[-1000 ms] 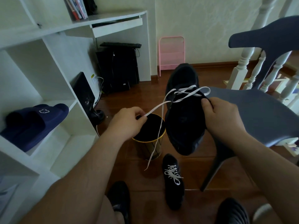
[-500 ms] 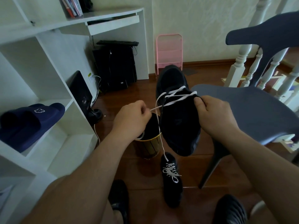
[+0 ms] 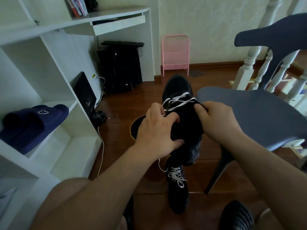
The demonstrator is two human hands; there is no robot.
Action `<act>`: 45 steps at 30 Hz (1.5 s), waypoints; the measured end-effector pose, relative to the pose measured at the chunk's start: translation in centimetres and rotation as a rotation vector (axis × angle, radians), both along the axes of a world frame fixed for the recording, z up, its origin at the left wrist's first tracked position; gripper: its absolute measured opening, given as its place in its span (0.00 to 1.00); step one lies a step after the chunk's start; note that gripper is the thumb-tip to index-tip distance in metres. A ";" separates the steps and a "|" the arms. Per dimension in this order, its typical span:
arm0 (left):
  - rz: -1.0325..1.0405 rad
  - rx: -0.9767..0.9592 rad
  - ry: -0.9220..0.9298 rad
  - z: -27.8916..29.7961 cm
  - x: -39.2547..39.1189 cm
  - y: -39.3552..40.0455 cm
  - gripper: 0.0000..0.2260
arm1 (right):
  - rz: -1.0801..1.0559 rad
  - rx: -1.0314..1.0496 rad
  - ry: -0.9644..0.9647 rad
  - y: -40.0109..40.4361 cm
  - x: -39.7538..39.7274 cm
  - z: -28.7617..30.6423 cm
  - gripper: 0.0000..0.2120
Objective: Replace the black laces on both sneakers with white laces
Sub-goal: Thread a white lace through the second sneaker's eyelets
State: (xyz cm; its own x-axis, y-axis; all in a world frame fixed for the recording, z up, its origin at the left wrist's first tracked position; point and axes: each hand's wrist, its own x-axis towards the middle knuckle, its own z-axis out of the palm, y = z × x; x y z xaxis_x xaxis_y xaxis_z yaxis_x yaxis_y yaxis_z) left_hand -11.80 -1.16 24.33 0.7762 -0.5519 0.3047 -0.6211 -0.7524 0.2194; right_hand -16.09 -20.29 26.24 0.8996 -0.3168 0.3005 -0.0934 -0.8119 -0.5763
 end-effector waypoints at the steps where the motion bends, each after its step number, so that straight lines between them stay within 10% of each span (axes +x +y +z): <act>1: 0.032 0.028 -0.020 -0.4 0.1 -0.2 0.28 | 0.007 0.015 0.015 0.0 0.0 0.0 0.23; 6: 0.022 -0.278 -0.144 -0.7 0.9 -0.3 0.09 | 0.034 0.075 0.060 -0.2 -0.2 -0.1 0.07; 9: 0.028 -0.454 -0.024 -0.1 0.5 -0.4 0.09 | 0.189 0.116 0.048 0.0 -0.7 0.0 0.33; 13: 0.038 -0.530 0.123 0.4 0.3 -0.2 0.09 | 0.297 0.117 0.022 1.5 -0.8 -0.5 0.25; 19: -0.109 -0.915 0.721 1.9 0.1 0.6 0.12 | 0.125 0.451 -0.019 0.7 -0.3 -0.6 0.21; 28: -0.080 -0.622 0.132 2.4 0.6 1.7 0.12 | 0.231 0.471 0.003 1.0 -0.9 -0.3 0.11; 45: -0.239 -0.401 -0.103 2.9 1.1 2.4 0.24 | 0.315 0.288 -0.162 1.9 -1.7 0.1 0.12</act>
State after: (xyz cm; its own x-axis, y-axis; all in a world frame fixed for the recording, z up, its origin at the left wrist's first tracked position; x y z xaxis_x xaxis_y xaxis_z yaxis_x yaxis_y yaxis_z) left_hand -10.68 1.19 27.20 0.5963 -0.5345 0.5989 -0.8003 -0.4538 0.3918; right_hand -17.77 -18.42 26.38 0.9142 -0.1265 0.3850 0.2423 -0.5907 -0.7697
